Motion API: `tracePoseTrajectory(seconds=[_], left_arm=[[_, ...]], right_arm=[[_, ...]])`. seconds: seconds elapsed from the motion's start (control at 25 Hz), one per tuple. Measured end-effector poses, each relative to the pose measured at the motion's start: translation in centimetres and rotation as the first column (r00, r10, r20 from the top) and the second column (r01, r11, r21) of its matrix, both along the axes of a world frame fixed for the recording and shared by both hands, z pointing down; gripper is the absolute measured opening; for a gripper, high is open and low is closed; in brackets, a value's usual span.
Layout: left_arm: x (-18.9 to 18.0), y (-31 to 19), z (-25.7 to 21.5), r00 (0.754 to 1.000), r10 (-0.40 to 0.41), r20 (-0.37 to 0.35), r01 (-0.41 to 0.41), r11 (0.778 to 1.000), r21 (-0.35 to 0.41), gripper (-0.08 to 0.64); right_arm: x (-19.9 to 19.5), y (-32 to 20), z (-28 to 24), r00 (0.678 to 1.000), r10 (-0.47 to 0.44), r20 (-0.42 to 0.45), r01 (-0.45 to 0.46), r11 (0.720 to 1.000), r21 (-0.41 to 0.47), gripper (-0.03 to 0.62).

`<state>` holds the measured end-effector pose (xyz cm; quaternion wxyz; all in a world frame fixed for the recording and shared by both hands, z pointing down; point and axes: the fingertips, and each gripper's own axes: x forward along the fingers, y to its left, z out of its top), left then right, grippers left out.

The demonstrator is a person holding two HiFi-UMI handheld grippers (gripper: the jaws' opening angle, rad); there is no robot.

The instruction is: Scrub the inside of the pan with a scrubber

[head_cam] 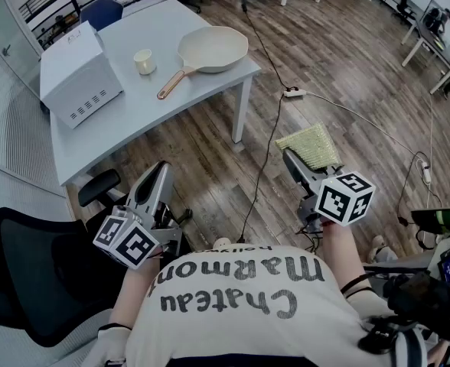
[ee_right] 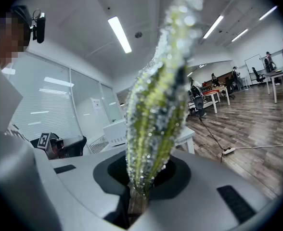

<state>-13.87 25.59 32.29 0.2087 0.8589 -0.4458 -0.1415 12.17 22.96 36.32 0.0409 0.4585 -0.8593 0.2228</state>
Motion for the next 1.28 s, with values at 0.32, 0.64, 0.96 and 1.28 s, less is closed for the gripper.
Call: tracePoseTrajectory(seconds=[0.32, 0.64, 0.96, 1.28], left_arm=[[-0.4, 0.2, 0.5, 1.000, 0.000, 0.000, 0.000, 1.000, -0.010, 0.034], [-0.8, 0.3, 0.8, 1.000, -0.002, -0.007, 0.002, 1.000, -0.023, 0.034], [-2.5, -1.6, 1.5, 1.000, -0.019, -0.017, 0.019, 0.999, -0.035, 0.034], [-3.0, -4.2, 2.9, 0.999, 0.005, -0.036, -0.008, 0.998, -0.063, 0.034]], right_arm=[[-0.6, 0.3, 0.8, 1.000, -0.006, -0.004, 0.006, 1.000, -0.013, 0.052], [-1.7, -0.1, 1.1, 0.999, -0.034, -0.011, 0.034, 0.999, -0.036, 0.052], [-3.7, -2.5, 1.5, 0.998, -0.057, 0.000, 0.057, 0.996, -0.063, 0.052], [-4.6, -4.1, 3.8, 0.997, -0.052, -0.051, 0.046, 0.992, -0.120, 0.052]])
